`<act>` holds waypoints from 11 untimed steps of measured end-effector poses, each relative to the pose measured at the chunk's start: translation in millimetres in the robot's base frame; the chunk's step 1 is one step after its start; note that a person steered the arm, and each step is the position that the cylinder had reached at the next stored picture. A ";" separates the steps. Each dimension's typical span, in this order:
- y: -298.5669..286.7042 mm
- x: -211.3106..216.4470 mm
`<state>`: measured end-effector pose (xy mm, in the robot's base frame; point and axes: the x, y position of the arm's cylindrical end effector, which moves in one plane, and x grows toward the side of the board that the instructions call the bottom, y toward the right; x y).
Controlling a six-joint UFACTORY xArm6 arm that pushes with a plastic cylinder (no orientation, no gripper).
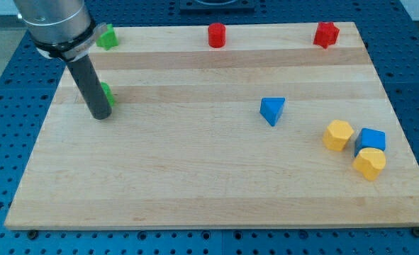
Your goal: Push the green circle slightly to the left
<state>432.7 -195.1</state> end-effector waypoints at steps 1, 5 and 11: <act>27.1 0.0; 32.6 -29.5; 46.6 1.4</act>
